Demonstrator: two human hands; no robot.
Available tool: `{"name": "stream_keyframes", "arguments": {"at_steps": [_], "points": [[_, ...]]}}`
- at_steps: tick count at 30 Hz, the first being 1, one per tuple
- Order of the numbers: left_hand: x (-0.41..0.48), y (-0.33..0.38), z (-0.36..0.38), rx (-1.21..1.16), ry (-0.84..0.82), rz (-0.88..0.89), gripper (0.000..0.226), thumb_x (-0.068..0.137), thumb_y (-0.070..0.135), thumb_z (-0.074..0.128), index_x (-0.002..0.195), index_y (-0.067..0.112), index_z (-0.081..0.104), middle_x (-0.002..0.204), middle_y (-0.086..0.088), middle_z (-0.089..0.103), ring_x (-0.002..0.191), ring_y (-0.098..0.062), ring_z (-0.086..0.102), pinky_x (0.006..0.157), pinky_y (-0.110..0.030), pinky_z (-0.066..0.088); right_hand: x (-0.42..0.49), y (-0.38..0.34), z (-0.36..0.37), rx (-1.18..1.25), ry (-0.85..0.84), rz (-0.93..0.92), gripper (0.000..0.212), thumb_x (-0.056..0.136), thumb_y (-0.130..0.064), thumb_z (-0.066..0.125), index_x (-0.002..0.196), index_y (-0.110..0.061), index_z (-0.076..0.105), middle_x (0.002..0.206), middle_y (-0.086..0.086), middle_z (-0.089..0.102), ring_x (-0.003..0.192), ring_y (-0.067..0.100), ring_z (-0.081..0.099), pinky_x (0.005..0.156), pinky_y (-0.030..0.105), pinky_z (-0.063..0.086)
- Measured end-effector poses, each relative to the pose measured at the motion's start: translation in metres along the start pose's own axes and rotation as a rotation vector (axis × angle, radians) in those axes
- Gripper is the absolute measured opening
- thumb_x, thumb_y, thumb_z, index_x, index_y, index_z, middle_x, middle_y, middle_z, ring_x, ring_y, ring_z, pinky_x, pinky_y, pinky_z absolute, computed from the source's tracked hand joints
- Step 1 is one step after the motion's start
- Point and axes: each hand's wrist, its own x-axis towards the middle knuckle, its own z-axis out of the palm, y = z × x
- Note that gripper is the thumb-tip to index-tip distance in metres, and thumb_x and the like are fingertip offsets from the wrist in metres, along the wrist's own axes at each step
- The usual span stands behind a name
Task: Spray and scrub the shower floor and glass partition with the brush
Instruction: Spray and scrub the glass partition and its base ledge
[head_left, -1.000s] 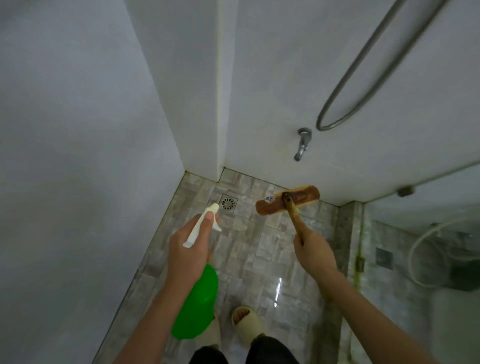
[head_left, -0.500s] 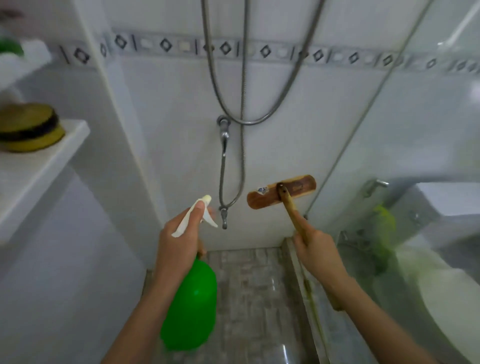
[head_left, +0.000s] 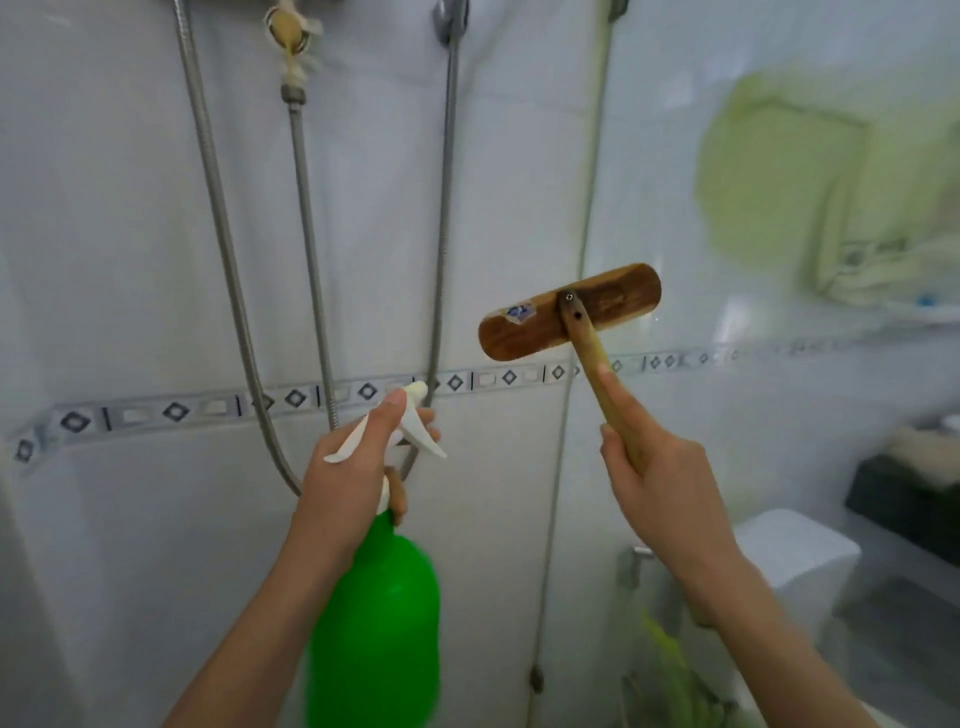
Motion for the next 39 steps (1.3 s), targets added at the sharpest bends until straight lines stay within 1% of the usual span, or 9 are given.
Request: {"name": "stream_keyframes", "arguments": {"at_steps": [6, 10, 14, 17, 20, 24, 33, 36, 39], "points": [[0.056, 0.046, 0.054, -0.012, -0.138, 0.132, 0.055, 0.080, 0.061, 0.049, 0.097, 0.019, 0.079, 0.097, 0.005, 0.080, 0.035, -0.016, 0.042, 0.039, -0.025, 0.043, 0.077, 0.016, -0.030, -0.055, 0.253, -0.116, 0.069, 0.092, -0.010, 0.055, 0.147, -0.041, 0.026, 0.050, -0.001, 0.044, 0.042, 0.012, 0.041, 0.045, 0.032, 0.041], [0.091, 0.066, 0.090, -0.025, -0.250, 0.182, 0.049, 0.082, 0.060, 0.053, 0.093, 0.020, 0.080, 0.095, 0.007, 0.080, 0.036, -0.016, 0.041, 0.040, -0.026, 0.043, 0.125, 0.017, -0.048, -0.136, 0.383, -0.196, 0.065, 0.093, -0.010, 0.053, 0.148, -0.035, 0.027, 0.049, -0.002, 0.039, 0.042, 0.012, 0.036, 0.042, 0.029, 0.039], [0.125, 0.075, 0.119, -0.039, -0.356, 0.229, 0.039, 0.085, 0.055, 0.057, 0.089, 0.022, 0.080, 0.091, 0.006, 0.080, 0.036, -0.017, 0.042, 0.039, -0.026, 0.041, 0.157, 0.022, -0.071, -0.216, 0.493, -0.199, 0.063, 0.093, -0.009, 0.053, 0.148, -0.031, 0.031, 0.048, -0.006, 0.038, 0.049, 0.014, 0.040, 0.047, 0.017, 0.036], [0.158, 0.078, 0.142, -0.087, -0.453, 0.269, 0.043, 0.079, 0.062, 0.057, 0.083, 0.027, 0.081, 0.087, -0.005, 0.079, 0.042, -0.020, 0.049, 0.041, -0.027, 0.042, 0.173, 0.028, -0.081, -0.327, 0.582, -0.194, 0.063, 0.093, -0.008, 0.053, 0.148, -0.028, 0.031, 0.048, -0.005, 0.039, 0.042, 0.014, 0.036, 0.045, 0.015, 0.036], [0.185, 0.080, 0.162, -0.158, -0.523, 0.253, 0.041, 0.090, 0.056, 0.056, 0.088, 0.023, 0.080, 0.090, 0.002, 0.079, 0.051, -0.013, 0.058, 0.041, -0.026, 0.042, 0.174, 0.029, -0.091, -0.425, 0.637, -0.137, 0.060, 0.095, -0.012, 0.051, 0.148, -0.030, 0.030, 0.049, -0.008, 0.038, 0.043, 0.016, 0.037, 0.044, 0.013, 0.035], [0.211, 0.075, 0.190, -0.246, -0.606, 0.223, 0.041, 0.095, 0.055, 0.055, 0.090, 0.022, 0.079, 0.088, 0.006, 0.078, 0.057, -0.010, 0.064, 0.043, -0.026, 0.043, 0.173, 0.028, -0.103, -0.562, 0.667, -0.071, 0.059, 0.096, -0.017, 0.047, 0.148, -0.033, 0.027, 0.050, -0.004, 0.041, 0.041, 0.012, 0.039, 0.044, 0.017, 0.036], [0.236, 0.070, 0.241, -0.273, -0.730, 0.272, 0.052, 0.096, 0.064, 0.048, 0.084, 0.022, 0.077, 0.081, -0.010, 0.078, 0.046, -0.022, 0.059, 0.056, -0.034, 0.051, 0.165, 0.027, -0.105, -0.753, 0.676, 0.038, 0.060, 0.098, -0.019, 0.046, 0.150, -0.035, 0.021, 0.055, -0.002, 0.048, 0.045, 0.012, 0.047, 0.045, 0.026, 0.047], [0.241, 0.068, 0.248, -0.280, -0.724, 0.269, 0.054, 0.096, 0.063, 0.049, 0.086, 0.017, 0.076, 0.077, -0.014, 0.076, 0.043, -0.019, 0.054, 0.051, -0.031, 0.050, 0.168, 0.028, -0.103, -0.782, 0.683, 0.053, 0.060, 0.098, -0.019, 0.045, 0.150, -0.034, 0.021, 0.056, -0.002, 0.049, 0.046, 0.012, 0.047, 0.046, 0.023, 0.046], [0.247, 0.067, 0.251, -0.299, -0.704, 0.244, 0.063, 0.096, 0.062, 0.051, 0.082, 0.005, 0.073, 0.071, -0.015, 0.073, 0.041, -0.016, 0.052, 0.044, -0.026, 0.048, 0.169, 0.030, -0.103, -0.800, 0.685, 0.064, 0.060, 0.098, -0.018, 0.045, 0.150, -0.035, 0.020, 0.056, -0.001, 0.050, 0.046, 0.013, 0.048, 0.047, 0.029, 0.050]]}}
